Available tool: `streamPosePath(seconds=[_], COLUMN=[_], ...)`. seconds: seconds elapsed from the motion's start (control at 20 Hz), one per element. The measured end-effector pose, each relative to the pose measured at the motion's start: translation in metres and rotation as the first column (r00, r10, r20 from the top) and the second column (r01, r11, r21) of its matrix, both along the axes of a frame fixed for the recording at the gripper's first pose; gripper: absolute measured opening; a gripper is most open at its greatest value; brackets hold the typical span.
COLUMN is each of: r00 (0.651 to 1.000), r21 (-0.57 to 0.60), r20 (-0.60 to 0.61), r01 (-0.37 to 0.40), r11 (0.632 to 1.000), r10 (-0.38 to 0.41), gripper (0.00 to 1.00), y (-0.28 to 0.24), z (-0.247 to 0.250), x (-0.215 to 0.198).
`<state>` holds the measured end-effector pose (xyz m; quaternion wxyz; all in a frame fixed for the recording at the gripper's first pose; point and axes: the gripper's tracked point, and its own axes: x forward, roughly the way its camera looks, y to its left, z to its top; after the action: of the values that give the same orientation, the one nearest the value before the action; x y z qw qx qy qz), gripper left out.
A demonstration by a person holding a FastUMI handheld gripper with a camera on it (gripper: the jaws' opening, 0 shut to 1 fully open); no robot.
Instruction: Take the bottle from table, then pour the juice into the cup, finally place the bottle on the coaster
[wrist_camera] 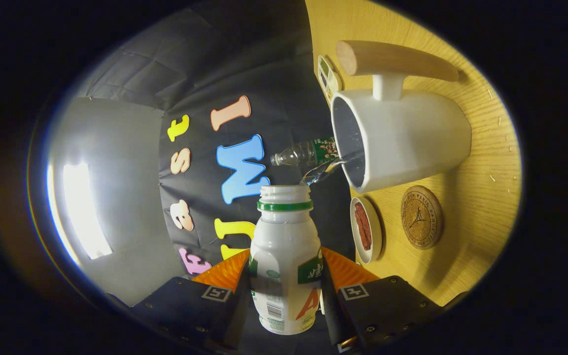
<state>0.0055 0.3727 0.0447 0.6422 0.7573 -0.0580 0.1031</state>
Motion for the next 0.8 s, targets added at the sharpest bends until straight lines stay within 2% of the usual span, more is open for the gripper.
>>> streamPosePath(seconds=[0.8], r00=[1.000], r21=[0.085], r20=[-0.011], r01=[0.016], r11=[0.996], r10=[-0.015], gripper=[0.65], y=[-0.0041], z=[-0.0052], x=[-0.0014])
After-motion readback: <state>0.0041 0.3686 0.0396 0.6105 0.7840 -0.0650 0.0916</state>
